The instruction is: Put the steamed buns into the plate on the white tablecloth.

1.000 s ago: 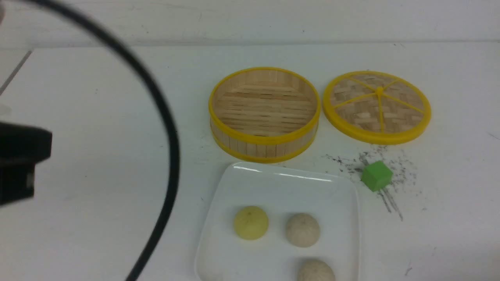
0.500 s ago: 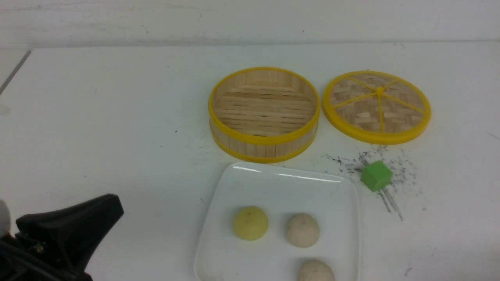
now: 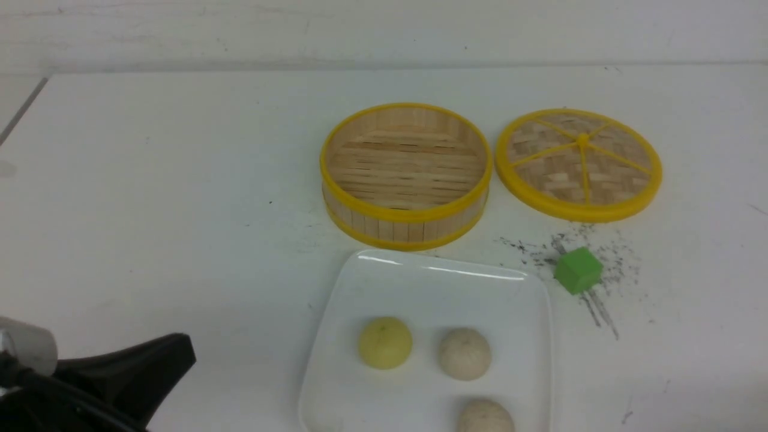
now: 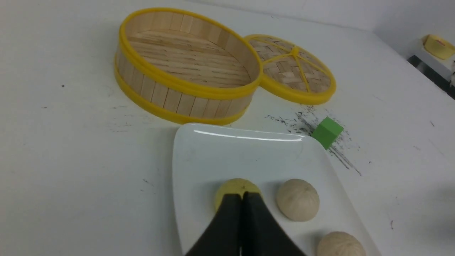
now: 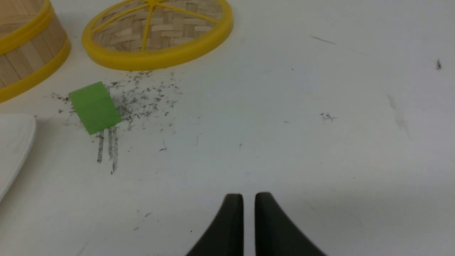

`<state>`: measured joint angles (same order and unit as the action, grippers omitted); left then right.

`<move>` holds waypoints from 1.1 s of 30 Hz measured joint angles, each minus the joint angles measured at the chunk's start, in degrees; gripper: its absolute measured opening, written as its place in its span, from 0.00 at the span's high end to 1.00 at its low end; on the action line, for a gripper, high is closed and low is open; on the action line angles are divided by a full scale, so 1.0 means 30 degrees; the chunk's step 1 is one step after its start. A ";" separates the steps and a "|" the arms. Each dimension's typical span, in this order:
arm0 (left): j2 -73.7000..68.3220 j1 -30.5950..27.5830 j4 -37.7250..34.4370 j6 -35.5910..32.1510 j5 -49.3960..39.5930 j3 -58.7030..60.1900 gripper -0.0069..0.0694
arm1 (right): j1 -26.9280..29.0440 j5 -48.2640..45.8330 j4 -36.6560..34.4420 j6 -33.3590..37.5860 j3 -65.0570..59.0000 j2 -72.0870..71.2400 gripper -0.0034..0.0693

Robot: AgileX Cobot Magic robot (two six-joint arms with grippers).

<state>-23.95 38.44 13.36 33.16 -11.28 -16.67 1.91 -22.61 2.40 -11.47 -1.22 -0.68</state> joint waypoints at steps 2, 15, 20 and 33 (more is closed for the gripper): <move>0.0029 -0.0150 -0.0055 -0.0479 0.0530 0.0250 0.88 | 0.0000 0.0000 0.0000 0.0000 0.0000 0.0000 0.85; 0.4544 -0.8529 -0.2613 -0.6193 0.2172 0.5487 0.87 | 0.0000 0.0000 -0.0020 0.0000 0.0006 0.0000 0.83; 0.6582 -1.1256 -0.1433 -0.5478 -0.0926 0.6080 0.86 | 0.0000 0.0000 -0.0001 0.0000 0.0006 0.0000 0.82; 0.8193 -1.1916 -0.0057 -0.4723 -0.3389 0.6062 0.85 | 0.0000 -0.0016 -0.0001 0.0000 0.0006 0.0000 0.80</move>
<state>0.63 2.69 13.19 18.99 -21.45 1.51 1.91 -22.66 2.39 -11.47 -1.21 -0.68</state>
